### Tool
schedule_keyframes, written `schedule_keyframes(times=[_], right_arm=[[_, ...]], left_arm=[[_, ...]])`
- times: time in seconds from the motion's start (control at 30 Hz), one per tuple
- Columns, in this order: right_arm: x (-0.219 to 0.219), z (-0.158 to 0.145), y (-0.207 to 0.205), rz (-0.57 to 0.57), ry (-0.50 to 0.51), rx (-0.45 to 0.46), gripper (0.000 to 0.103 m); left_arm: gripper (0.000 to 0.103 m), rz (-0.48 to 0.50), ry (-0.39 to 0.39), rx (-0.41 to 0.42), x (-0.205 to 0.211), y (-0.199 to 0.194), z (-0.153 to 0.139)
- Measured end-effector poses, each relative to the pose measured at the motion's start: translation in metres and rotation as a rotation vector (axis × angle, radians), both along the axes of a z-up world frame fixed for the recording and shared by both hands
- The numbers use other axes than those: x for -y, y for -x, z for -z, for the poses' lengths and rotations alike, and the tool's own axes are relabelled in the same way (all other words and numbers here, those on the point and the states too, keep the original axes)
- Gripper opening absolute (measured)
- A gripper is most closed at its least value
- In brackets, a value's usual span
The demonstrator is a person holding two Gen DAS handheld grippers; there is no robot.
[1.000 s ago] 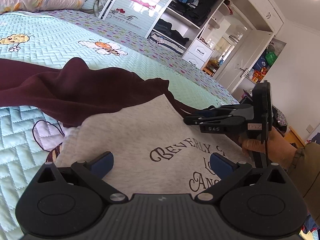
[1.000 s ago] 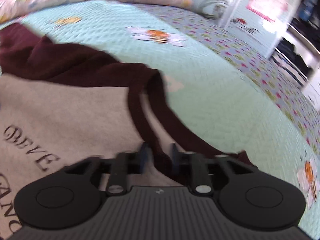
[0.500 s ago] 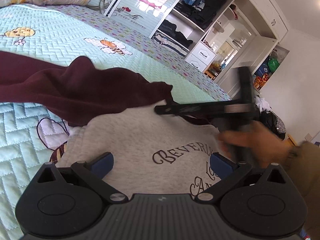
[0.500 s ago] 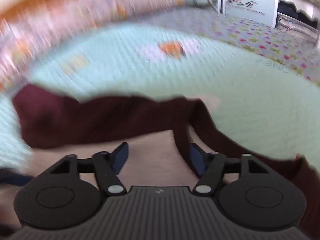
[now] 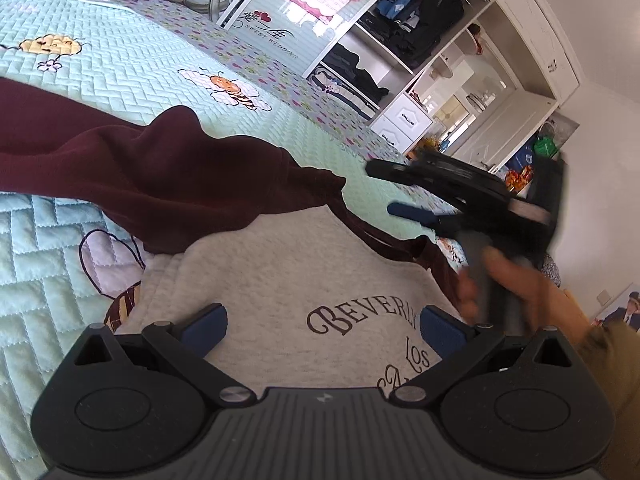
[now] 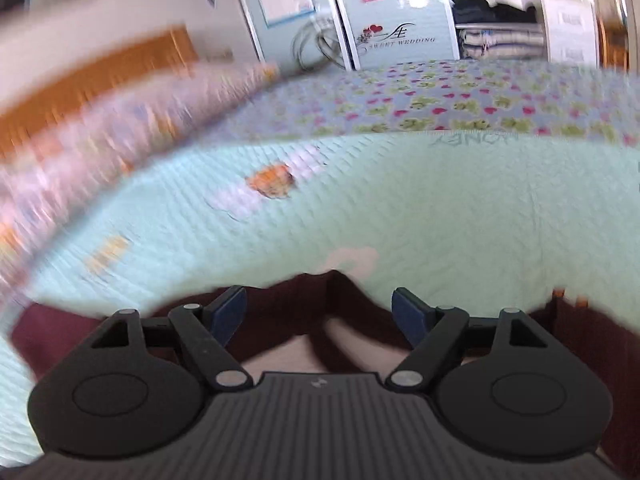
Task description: Fold clothes
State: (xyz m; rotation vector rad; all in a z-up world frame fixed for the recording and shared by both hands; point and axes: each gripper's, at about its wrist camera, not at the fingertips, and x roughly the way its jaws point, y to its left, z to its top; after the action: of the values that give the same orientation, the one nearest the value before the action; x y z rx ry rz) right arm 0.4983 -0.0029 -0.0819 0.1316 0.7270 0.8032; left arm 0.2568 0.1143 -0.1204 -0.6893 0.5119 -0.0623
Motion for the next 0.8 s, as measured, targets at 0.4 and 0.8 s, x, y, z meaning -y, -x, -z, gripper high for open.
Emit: schedule_keyframes(times=[0.4, 0.8], right_arm=[[0.046, 0.02, -0.029, 0.065, -0.187, -0.082, 0.042], [0.072, 0.043, -0.013, 0.079, 0.335, 0.097, 0.055]], left_arm=[[0.102, 0.003, -0.064, -0.011, 0.008, -0.003, 0.0], [0.102, 0.009, -0.119, -0.02, 0.014, -0.004, 0.001]])
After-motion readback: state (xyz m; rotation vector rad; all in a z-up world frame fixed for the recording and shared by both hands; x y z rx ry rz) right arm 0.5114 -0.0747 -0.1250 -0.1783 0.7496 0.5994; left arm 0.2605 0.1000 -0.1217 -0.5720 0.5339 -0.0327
